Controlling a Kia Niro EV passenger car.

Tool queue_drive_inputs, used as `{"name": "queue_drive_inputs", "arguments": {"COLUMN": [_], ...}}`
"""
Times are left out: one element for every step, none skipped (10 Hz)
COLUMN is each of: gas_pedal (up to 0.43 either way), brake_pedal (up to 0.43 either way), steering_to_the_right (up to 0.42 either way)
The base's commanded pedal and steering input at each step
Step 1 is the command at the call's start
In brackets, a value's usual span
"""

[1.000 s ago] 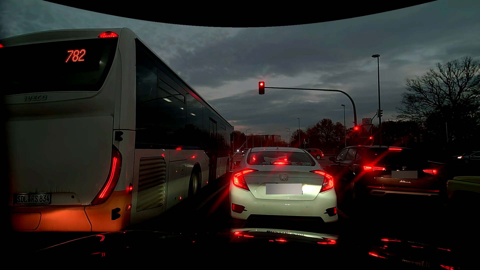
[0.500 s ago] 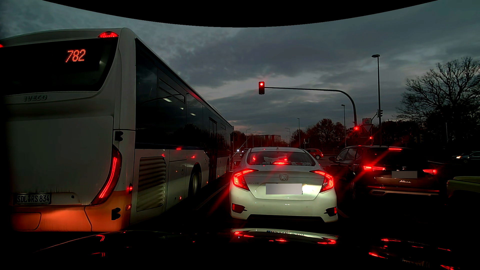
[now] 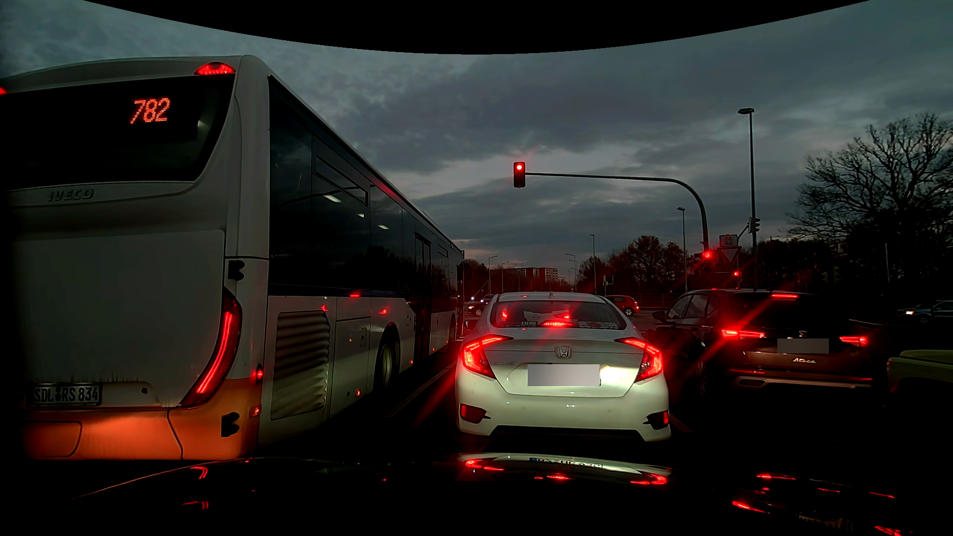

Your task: Follow the waypoints while adhering to traffic rules and regulations

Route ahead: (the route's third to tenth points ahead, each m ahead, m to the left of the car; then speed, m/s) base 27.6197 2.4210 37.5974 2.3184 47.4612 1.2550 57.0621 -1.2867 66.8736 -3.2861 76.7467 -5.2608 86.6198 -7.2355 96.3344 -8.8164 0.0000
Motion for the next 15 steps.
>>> {"name": "queue_drive_inputs", "arguments": {"gas_pedal": [0.000,0.000,0.000,0.000,0.000,0.000,0.000,0.000,0.000,0.000,0.000,0.000,0.000,0.000,0.000], "brake_pedal": [0.366,0.366,0.366,0.366,0.366,0.366,0.366,0.366,0.366,0.366,0.366,0.366,0.366,0.366,0.366], "steering_to_the_right": [0.014,0.014,0.014,0.014,0.014,0.014,0.014,0.014,0.014,0.014,0.014,0.014,0.014,0.014,0.014]}}
